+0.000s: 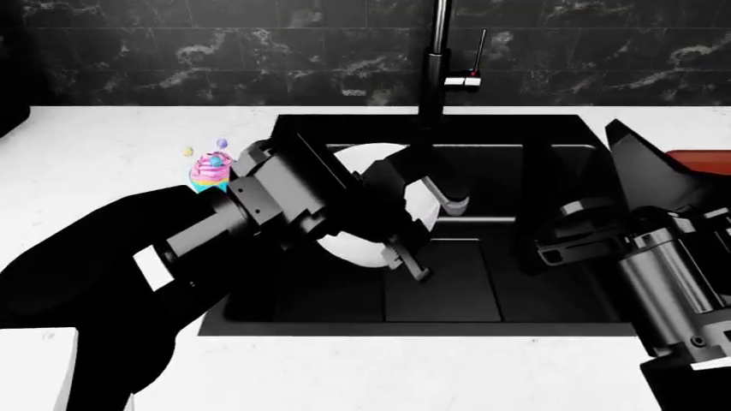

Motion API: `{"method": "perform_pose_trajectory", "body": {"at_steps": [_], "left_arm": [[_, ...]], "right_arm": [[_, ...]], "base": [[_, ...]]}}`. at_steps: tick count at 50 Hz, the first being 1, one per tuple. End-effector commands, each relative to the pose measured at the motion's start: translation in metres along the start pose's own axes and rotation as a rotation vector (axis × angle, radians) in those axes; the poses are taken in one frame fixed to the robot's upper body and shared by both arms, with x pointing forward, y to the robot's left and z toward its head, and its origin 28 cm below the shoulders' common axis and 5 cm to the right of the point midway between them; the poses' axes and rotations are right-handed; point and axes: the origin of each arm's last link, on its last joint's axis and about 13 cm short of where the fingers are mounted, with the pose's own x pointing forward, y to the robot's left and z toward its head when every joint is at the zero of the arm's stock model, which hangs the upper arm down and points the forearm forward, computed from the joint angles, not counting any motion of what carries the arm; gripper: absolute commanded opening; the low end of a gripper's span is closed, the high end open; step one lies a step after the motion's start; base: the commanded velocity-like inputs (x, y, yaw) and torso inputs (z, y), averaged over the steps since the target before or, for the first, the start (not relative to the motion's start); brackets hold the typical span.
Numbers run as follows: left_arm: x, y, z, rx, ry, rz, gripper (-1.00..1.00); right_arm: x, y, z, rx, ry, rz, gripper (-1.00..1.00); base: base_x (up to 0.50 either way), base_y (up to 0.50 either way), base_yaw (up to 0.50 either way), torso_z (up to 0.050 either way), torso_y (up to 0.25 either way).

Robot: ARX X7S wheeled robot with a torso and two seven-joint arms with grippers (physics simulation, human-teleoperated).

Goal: Move the fresh-baked cupcake off the tray onto the counter, and place the bowl used for mixing into the sink.

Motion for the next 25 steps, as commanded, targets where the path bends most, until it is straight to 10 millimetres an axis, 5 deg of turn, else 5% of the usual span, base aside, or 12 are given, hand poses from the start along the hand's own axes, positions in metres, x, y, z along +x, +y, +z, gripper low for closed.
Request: {"method": "perform_pose_trajectory", "body": {"at_steps": [1, 7, 8, 25], "left_arm": [[0.005, 0.001, -0.007, -0.016, -0.003, 0.048, -1.0], [0.006, 0.0, -0.008, -0.027, 0.001, 0.038, -1.0], [0.006, 0.0, -0.007, -0.019, 0.001, 0.038, 1.0], [0.0, -0.001, 0.005, 0.013, -0.034, 0.038, 1.0]], "right_arm": [[0.001, -0.001, -0.001, 0.0, 0.004, -0.004, 1.0], [0.001, -0.001, -0.002, -0.003, 0.005, -0.006, 1.0], [0.001, -0.001, -0.002, -0.003, 0.006, -0.006, 1.0], [0.0, 0.001, -0.004, -0.007, 0.011, 0.013, 1.0]], "base": [[0.0, 0.0, 0.0, 0.0, 0.0], [0.0, 0.0, 0.0, 0.0, 0.0], [0.0, 0.0, 0.0, 0.0, 0.0], [0.0, 0.0, 0.0, 0.0, 0.0]]}}
